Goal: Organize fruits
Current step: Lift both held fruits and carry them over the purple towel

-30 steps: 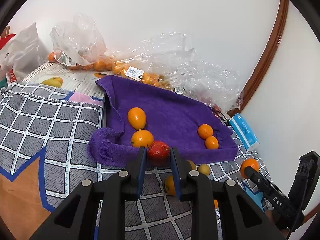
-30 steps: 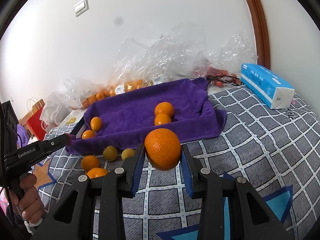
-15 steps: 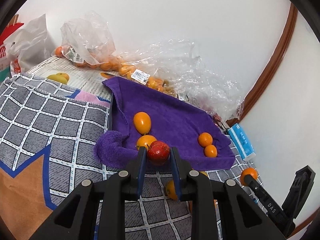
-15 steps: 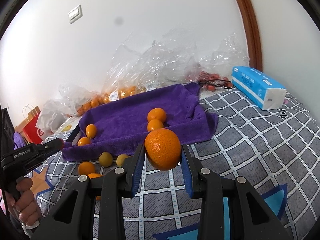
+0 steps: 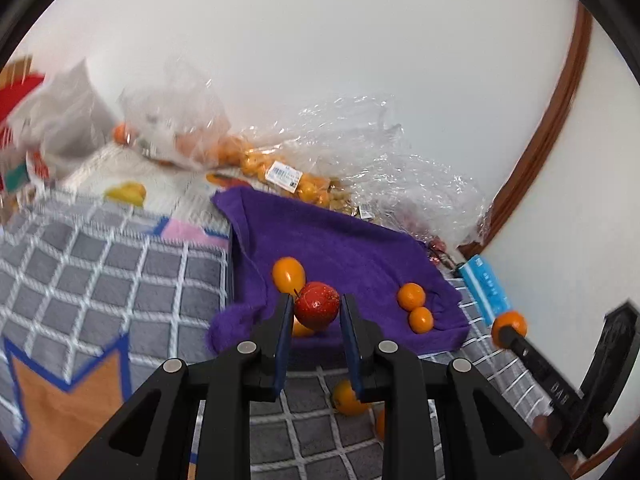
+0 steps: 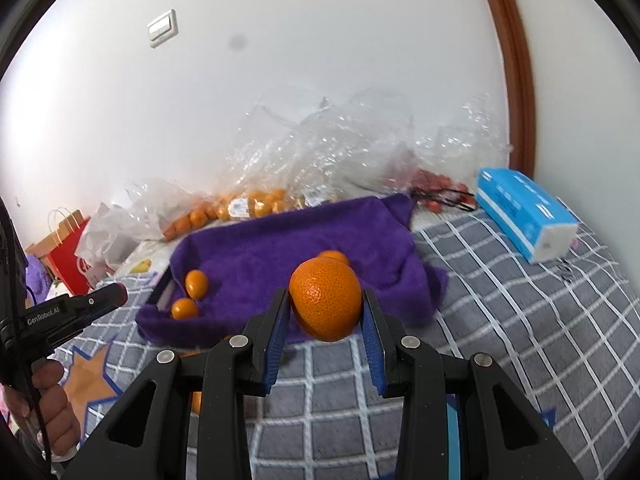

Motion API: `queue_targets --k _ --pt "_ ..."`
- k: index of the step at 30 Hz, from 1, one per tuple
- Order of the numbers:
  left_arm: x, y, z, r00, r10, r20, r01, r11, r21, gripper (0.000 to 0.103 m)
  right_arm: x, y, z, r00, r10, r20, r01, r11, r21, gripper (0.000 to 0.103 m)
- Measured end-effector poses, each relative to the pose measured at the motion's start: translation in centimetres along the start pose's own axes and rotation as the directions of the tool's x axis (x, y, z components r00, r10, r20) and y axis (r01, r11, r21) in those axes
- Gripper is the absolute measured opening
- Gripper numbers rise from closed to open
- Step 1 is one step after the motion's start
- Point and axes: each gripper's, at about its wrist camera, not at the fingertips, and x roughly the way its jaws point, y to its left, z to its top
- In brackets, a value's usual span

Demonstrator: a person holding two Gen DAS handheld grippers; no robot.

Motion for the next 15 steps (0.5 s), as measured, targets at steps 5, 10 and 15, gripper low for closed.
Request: queue_targets --k 5,10,15 --pt "1.0 -0.8 2.4 1.0 0.016 -0.001 -0.016 0.999 0.033 0.023 1.4 0.7 2.4 1.0 0.019 0.023 -0.019 1.0 -0.015 0.035" --pt "2.8 -1.8 4.5 1.0 0.015 0.023 -0.016 0.999 0.049 0.023 2.6 1.2 4.7 0.997 0.039 0.063 -0.037 0.999 -0.035 0.035" --pt "5.5 -1.3 4.5 1.0 0.009 0.014 -0.01 0.999 0.052 0.023 4.8 1.4 5.1 0.997 0.034 0.073 -0.031 0.998 -0.047 0.035"
